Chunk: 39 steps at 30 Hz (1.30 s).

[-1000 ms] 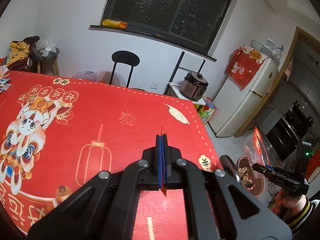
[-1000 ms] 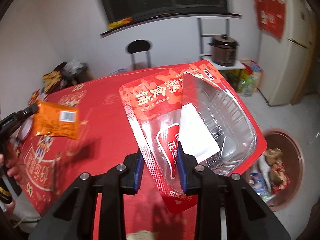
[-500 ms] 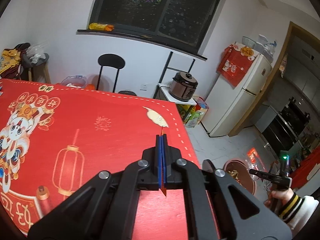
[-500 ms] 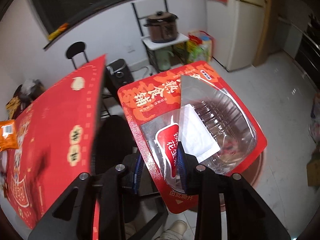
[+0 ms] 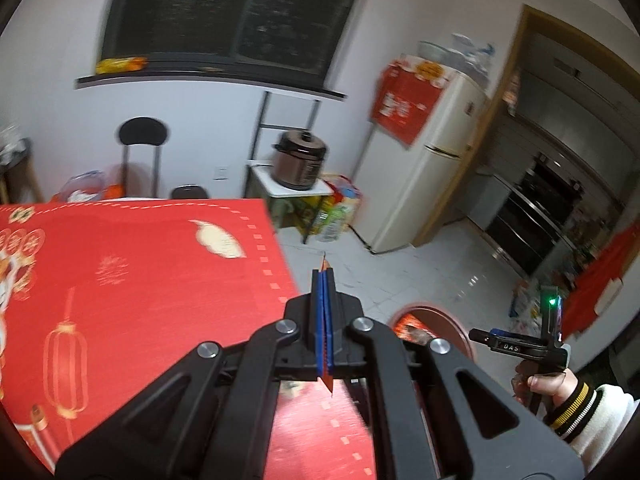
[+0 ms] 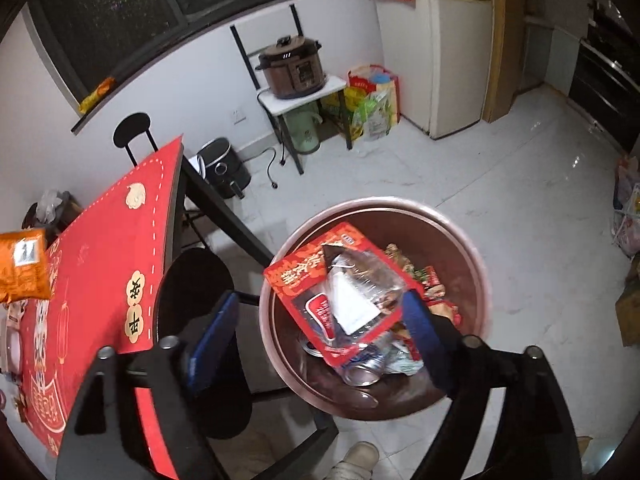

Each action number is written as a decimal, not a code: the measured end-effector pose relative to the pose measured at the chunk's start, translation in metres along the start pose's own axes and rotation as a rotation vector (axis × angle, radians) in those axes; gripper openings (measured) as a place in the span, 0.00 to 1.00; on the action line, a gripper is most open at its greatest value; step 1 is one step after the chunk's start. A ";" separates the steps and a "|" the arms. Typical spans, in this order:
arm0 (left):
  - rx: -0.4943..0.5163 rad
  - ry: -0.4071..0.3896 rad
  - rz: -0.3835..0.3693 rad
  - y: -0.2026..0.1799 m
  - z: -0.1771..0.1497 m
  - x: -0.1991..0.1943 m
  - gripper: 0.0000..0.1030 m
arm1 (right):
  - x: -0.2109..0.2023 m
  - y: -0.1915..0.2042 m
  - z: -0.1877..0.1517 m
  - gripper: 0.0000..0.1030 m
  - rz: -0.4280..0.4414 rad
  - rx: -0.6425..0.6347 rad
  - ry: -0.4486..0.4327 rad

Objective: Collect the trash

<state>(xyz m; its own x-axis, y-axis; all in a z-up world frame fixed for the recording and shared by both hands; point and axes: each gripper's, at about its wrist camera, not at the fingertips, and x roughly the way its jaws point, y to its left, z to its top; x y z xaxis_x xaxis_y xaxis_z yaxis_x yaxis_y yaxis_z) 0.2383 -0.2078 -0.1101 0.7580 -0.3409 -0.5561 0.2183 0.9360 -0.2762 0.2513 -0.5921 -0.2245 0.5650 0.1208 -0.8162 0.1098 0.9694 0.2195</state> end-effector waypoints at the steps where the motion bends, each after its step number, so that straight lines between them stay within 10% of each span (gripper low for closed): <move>1: 0.016 0.010 -0.027 -0.011 0.001 0.008 0.04 | -0.008 -0.004 -0.001 0.89 -0.007 0.005 -0.011; 19: 0.186 0.216 -0.366 -0.202 -0.037 0.142 0.05 | -0.109 -0.112 -0.045 0.94 -0.110 0.150 -0.096; 21: 0.191 0.222 -0.405 -0.220 -0.037 0.155 0.14 | -0.115 -0.123 -0.049 0.94 -0.121 0.153 -0.097; 23: 0.189 0.218 -0.425 -0.236 -0.035 0.164 0.53 | -0.120 -0.130 -0.051 0.94 -0.128 0.156 -0.099; 24: 0.190 0.213 -0.435 -0.242 -0.034 0.165 0.57 | -0.122 -0.133 -0.052 0.94 -0.130 0.157 -0.102; 31: 0.213 0.156 -0.352 -0.231 -0.022 0.140 0.85 | -0.123 -0.131 -0.044 0.94 -0.108 0.132 -0.114; 39: 0.213 0.091 -0.167 -0.161 -0.002 0.069 0.94 | -0.157 -0.070 -0.021 0.95 -0.087 0.025 -0.212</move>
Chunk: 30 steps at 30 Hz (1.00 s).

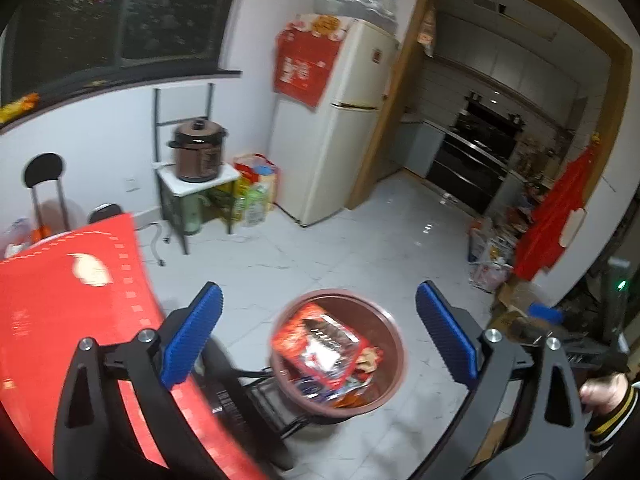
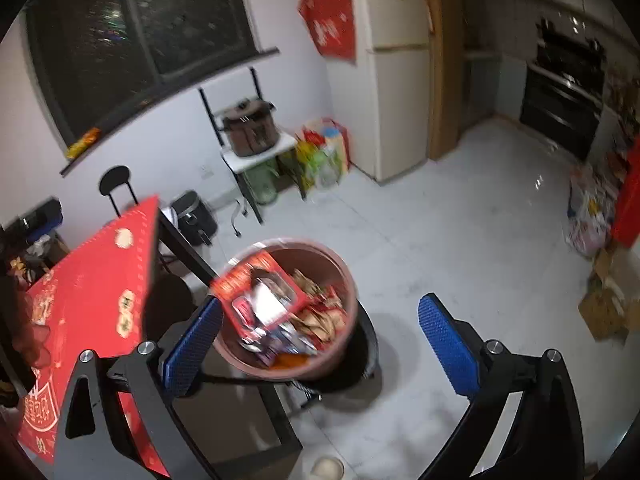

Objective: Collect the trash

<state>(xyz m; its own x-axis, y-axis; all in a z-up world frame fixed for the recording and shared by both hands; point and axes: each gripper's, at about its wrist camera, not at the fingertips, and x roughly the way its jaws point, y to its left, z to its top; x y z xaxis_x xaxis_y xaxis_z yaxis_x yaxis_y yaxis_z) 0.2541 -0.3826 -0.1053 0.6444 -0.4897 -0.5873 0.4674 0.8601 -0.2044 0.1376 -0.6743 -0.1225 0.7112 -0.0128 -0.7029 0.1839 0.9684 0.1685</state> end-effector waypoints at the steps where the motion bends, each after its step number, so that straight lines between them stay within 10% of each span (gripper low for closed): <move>1: 0.011 -0.011 0.025 0.008 0.001 -0.013 0.94 | -0.007 0.010 0.003 0.95 0.004 -0.006 -0.024; 16: 0.083 -0.139 0.183 0.079 -0.001 -0.174 0.94 | -0.103 0.150 0.006 0.95 -0.061 -0.102 -0.223; 30: 0.127 -0.205 0.174 0.102 -0.012 -0.236 0.94 | -0.142 0.216 -0.015 0.95 -0.117 -0.115 -0.282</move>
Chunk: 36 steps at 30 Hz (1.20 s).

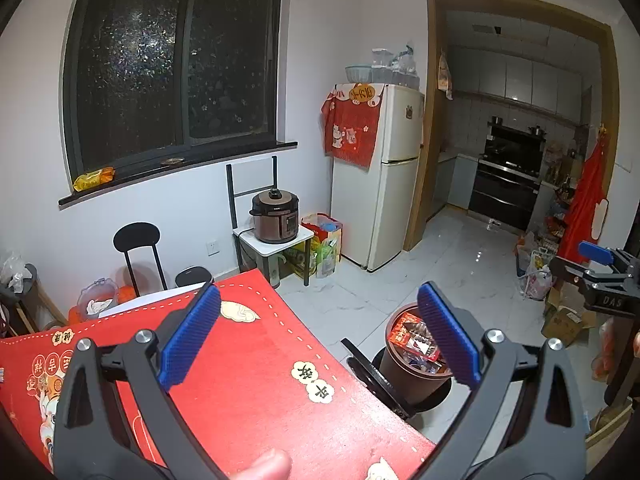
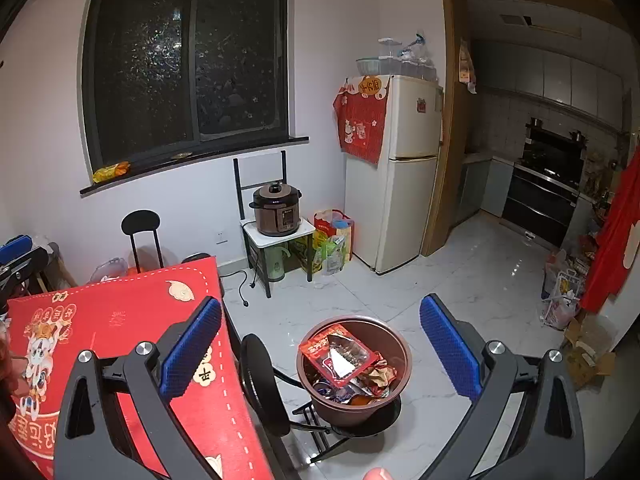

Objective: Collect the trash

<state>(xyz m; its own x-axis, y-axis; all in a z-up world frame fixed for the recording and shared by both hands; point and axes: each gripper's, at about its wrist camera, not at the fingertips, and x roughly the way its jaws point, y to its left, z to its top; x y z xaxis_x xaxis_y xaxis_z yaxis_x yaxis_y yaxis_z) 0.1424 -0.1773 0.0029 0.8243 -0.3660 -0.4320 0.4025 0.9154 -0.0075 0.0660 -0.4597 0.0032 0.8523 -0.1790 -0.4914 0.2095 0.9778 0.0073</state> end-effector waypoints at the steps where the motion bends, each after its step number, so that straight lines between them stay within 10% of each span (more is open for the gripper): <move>1: -0.001 -0.001 0.001 0.002 -0.001 -0.002 0.94 | -0.002 0.002 -0.001 0.95 -0.002 0.001 0.000; 36: 0.001 -0.004 0.006 0.010 -0.002 -0.005 0.94 | -0.008 0.001 -0.006 0.95 -0.052 0.027 0.017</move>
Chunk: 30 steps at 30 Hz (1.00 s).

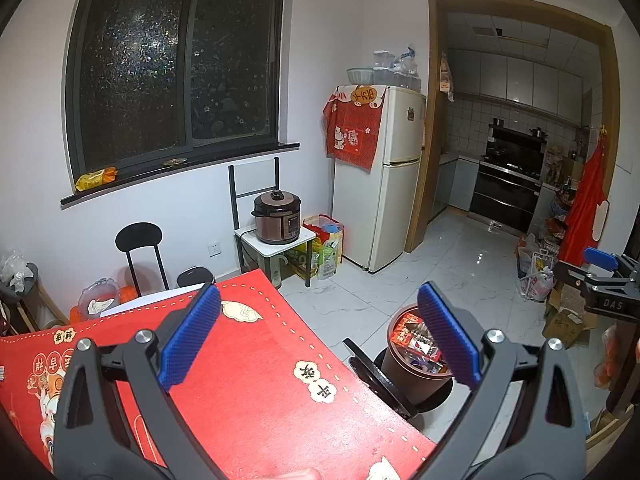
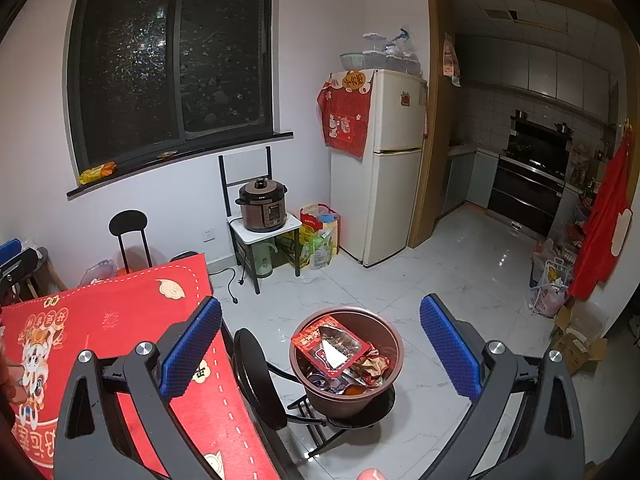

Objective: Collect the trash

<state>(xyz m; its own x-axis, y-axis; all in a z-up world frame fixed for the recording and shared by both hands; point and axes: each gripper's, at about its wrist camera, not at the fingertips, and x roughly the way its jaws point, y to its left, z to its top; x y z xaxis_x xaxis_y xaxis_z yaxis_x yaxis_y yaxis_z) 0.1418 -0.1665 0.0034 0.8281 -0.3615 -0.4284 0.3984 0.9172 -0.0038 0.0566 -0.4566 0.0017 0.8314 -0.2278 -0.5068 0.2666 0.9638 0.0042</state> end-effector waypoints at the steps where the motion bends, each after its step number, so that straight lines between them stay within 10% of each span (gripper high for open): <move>1: 0.000 0.001 0.000 -0.001 0.001 0.000 0.94 | 0.000 0.000 0.000 0.95 0.000 0.000 0.000; 30: -0.024 0.009 0.021 0.000 -0.005 0.004 0.94 | 0.006 0.010 -0.005 0.95 -0.007 -0.007 0.022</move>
